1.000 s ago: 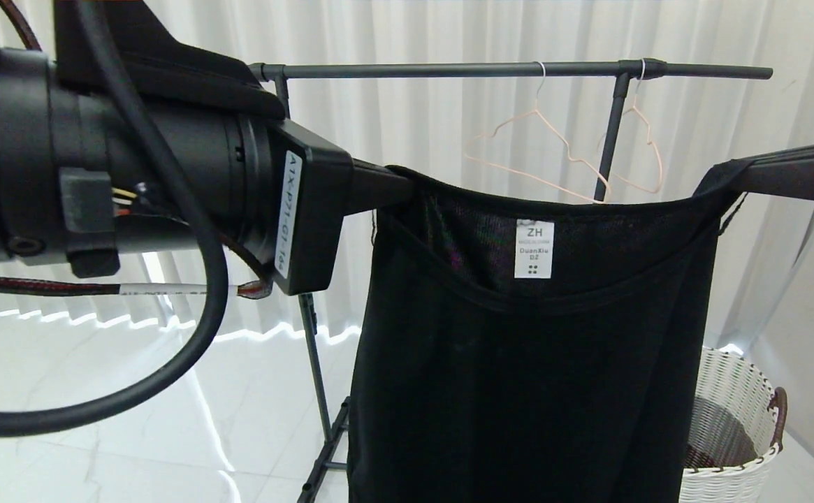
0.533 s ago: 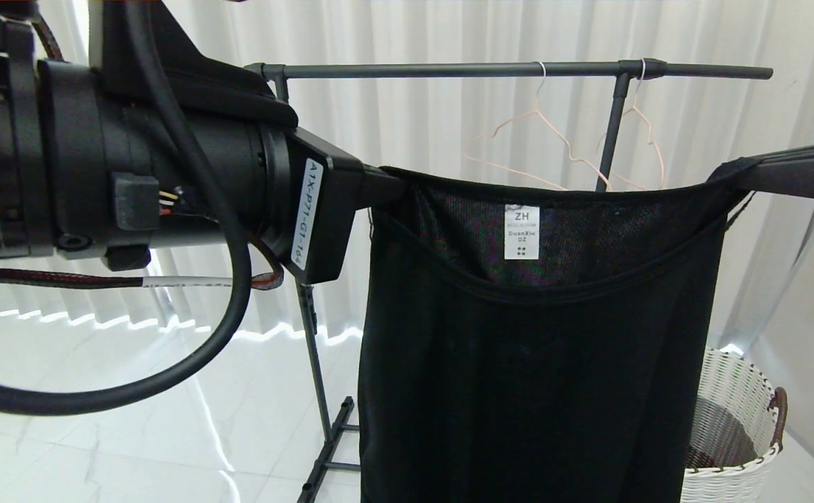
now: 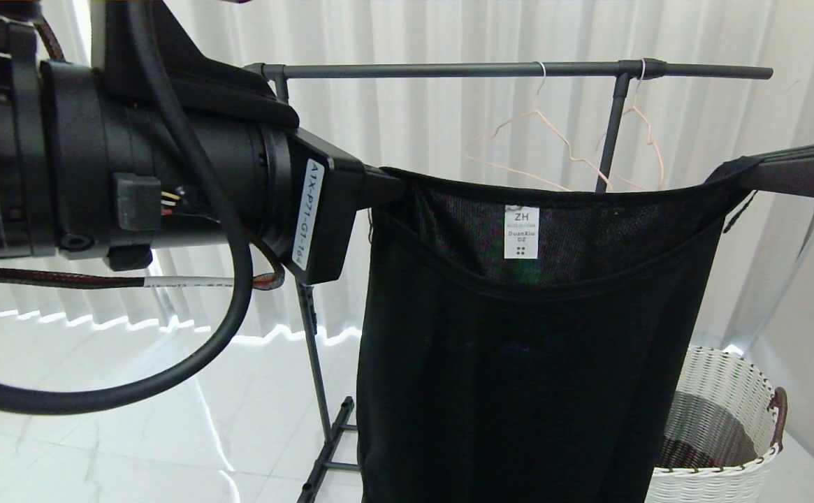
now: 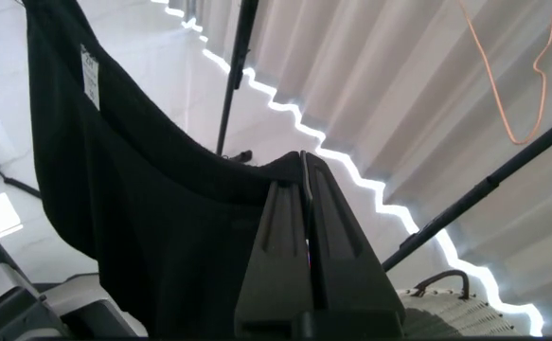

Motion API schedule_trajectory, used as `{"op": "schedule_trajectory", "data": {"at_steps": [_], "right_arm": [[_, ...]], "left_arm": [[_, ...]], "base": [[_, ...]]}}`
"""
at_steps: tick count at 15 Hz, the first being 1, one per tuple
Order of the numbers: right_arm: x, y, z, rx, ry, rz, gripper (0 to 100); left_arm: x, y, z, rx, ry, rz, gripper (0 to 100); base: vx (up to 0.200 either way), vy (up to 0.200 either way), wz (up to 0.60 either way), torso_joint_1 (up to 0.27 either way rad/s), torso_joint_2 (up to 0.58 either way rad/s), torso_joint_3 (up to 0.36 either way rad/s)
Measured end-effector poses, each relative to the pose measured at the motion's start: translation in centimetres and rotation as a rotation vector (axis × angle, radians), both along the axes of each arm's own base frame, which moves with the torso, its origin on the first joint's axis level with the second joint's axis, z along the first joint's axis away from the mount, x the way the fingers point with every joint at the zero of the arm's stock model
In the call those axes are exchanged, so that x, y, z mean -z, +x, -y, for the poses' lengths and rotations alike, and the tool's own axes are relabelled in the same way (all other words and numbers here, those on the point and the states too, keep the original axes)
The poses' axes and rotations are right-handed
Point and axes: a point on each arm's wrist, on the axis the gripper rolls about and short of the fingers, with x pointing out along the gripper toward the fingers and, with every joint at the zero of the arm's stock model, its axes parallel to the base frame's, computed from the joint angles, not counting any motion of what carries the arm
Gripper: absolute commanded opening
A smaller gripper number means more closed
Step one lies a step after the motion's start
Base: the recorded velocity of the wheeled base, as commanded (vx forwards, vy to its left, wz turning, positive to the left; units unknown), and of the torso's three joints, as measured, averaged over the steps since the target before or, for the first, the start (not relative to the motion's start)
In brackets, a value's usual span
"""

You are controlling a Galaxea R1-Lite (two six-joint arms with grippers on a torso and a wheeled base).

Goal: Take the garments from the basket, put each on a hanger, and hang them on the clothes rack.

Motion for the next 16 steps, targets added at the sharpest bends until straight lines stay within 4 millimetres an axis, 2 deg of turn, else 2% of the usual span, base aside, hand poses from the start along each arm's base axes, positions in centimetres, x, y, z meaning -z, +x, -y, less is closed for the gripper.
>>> {"op": "schedule_trajectory", "data": {"at_steps": [3, 4, 10, 16], "right_arm": [[0.0, 0.0, 0.0, 0.0, 0.0, 0.0, 0], [0.0, 0.0, 0.0, 0.0, 0.0, 0.0, 100], [0.0, -0.1, 0.0, -0.003, -0.001, 0.0, 100], [0.4, -0.8, 0.7, -0.011, 0.0, 0.0, 100]], "left_arm": [[0.0, 0.0, 0.0, -0.001, 0.0, 0.0, 0], [0.0, 0.0, 0.0, -0.001, 0.0, 0.0, 0], [0.1, 0.7, -0.4, -0.046, 0.007, 0.002, 0], [0.0, 3.0, -1.5, -0.242, 0.028, 0.025, 0]], "base": [[0.0, 0.0, 0.0, 0.0, 0.0, 0.0], [0.0, 0.0, 0.0, 0.0, 0.0, 0.0], [0.0, 0.0, 0.0, 0.0, 0.0, 0.0], [0.0, 0.0, 0.0, 0.0, 0.0, 0.0]]}}
